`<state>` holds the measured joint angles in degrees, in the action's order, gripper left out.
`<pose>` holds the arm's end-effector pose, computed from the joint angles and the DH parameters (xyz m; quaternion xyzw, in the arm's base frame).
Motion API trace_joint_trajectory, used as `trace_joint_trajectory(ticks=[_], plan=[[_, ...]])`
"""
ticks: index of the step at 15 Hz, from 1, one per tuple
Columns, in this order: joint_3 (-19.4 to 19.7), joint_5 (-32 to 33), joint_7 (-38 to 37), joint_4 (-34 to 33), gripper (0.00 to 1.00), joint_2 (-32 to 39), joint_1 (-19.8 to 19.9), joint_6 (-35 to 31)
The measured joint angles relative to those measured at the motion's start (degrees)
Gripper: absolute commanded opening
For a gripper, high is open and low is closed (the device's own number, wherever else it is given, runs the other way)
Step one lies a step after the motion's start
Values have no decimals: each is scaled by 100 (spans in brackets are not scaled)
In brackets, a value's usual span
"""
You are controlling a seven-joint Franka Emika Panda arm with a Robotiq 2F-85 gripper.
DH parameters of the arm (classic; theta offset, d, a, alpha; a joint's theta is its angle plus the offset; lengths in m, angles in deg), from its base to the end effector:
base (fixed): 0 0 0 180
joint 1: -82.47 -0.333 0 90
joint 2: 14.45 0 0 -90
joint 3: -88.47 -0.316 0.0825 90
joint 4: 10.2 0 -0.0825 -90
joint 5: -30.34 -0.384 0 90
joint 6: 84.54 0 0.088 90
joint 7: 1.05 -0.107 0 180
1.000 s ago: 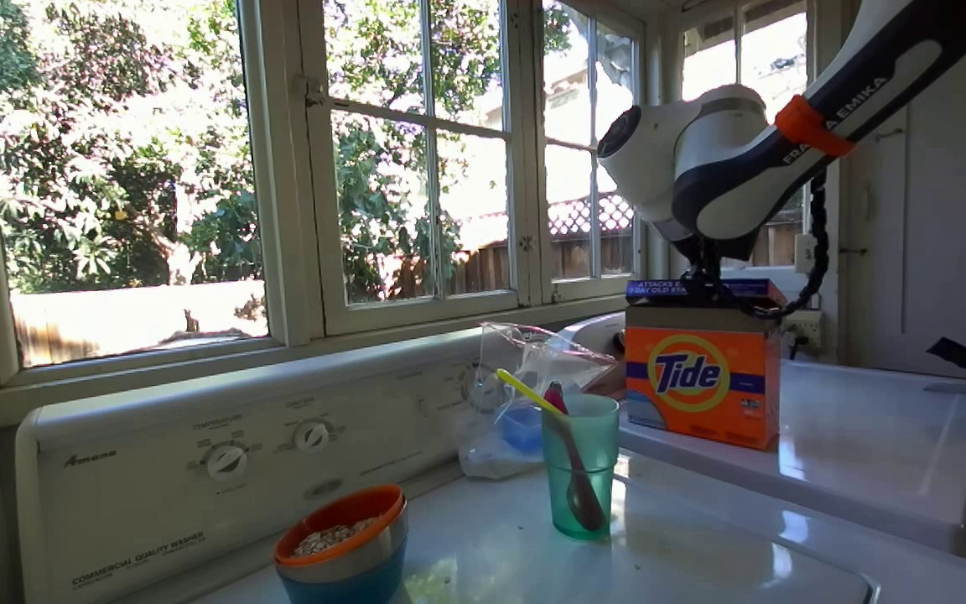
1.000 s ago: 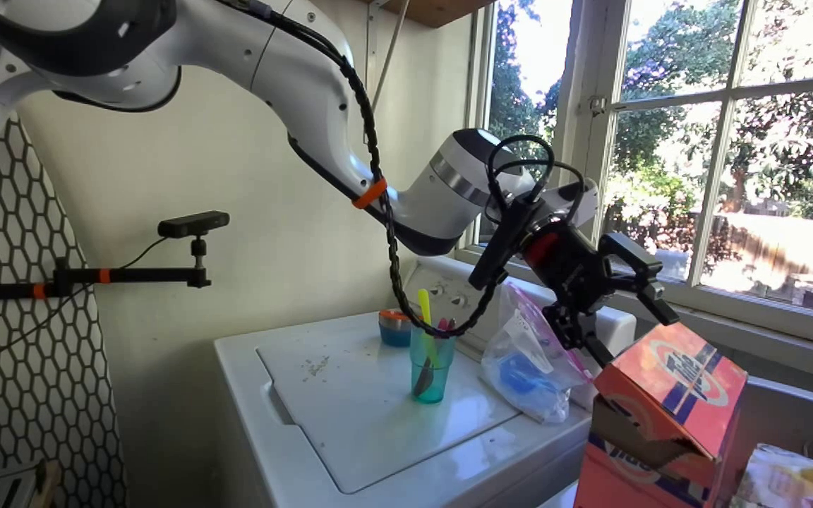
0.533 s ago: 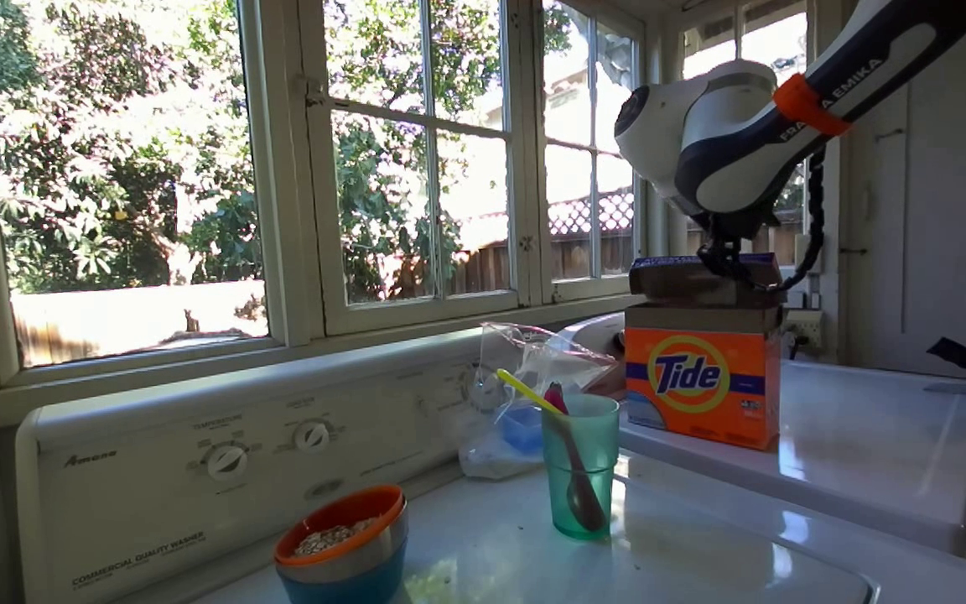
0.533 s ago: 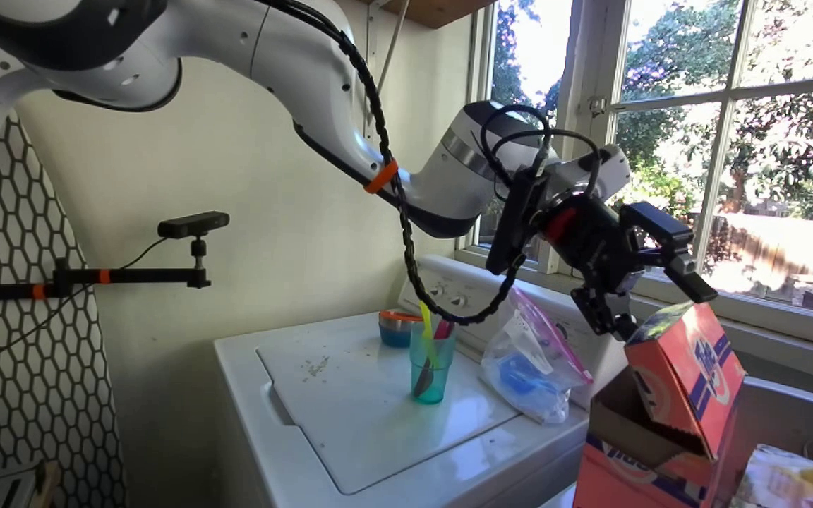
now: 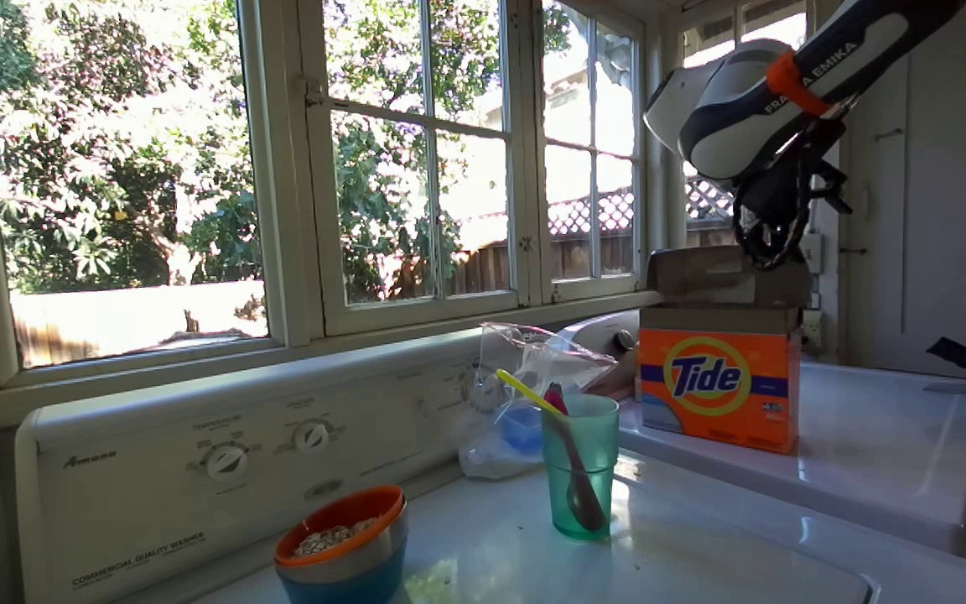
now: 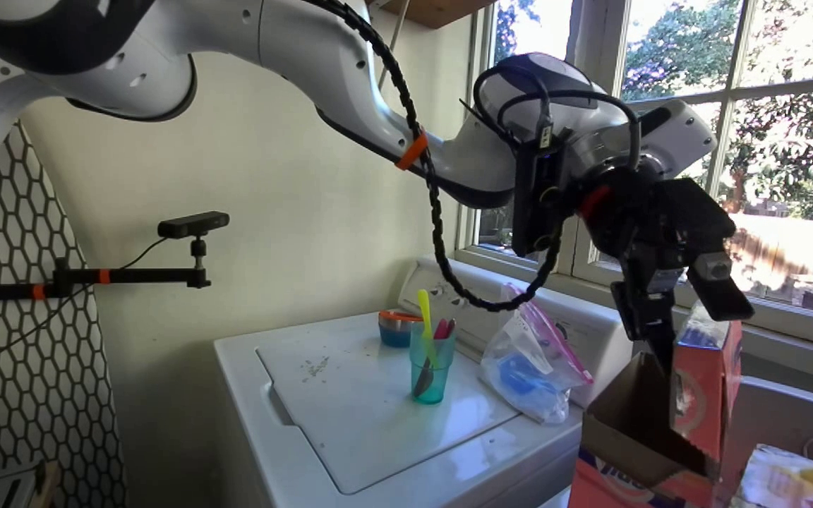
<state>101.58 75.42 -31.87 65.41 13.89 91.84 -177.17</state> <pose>0.6204 -0.2988 0.4811 0.8289 -0.3484 -0.0516 0.4347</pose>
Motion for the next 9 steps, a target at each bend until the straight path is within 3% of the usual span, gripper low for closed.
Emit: trace_joint_trajectory(ticks=[4,9], plan=[[40,-987,-98,-796,100,321,274,125],[-137,-1302,-97,-951,100,453,489,-1587]])
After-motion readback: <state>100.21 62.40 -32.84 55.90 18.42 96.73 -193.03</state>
